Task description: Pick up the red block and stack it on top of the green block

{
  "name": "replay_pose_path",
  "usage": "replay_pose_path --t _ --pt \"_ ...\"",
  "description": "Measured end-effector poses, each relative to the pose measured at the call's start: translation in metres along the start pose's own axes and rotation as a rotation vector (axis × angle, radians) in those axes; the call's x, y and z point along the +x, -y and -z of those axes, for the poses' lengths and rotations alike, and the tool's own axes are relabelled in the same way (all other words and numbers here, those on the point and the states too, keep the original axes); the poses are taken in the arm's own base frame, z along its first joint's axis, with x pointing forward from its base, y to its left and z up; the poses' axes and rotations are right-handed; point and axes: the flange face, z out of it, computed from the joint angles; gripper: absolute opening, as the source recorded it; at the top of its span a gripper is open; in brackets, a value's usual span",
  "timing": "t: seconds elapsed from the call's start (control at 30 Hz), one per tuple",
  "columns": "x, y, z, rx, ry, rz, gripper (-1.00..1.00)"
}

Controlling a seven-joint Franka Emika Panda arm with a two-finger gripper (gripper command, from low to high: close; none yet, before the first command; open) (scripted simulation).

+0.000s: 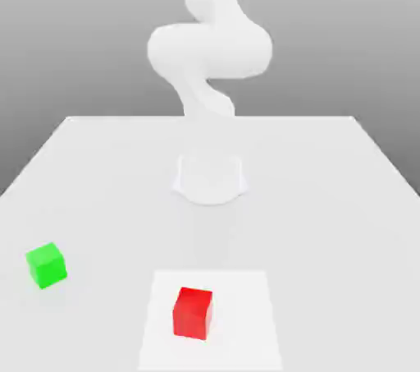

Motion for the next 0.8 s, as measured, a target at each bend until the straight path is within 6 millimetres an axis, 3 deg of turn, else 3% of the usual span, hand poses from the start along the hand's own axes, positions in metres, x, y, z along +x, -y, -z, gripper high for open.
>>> replay_pose_path --t 0.2,0.43,0.57,0.7,0.8 --pt "-0.02 -0.03 -0.134 -0.158 0.125 -0.043 0.0" --pt "-0.071 -0.096 -0.262 -0.336 0.266 -0.094 0.0" --pt "-0.111 -0.144 -0.318 -0.437 0.349 -0.126 0.0" --pt "-0.157 -0.197 -0.361 -0.536 0.431 -0.158 0.0" --pt "-0.177 -0.219 -0.387 -0.557 0.448 -0.164 0.0"
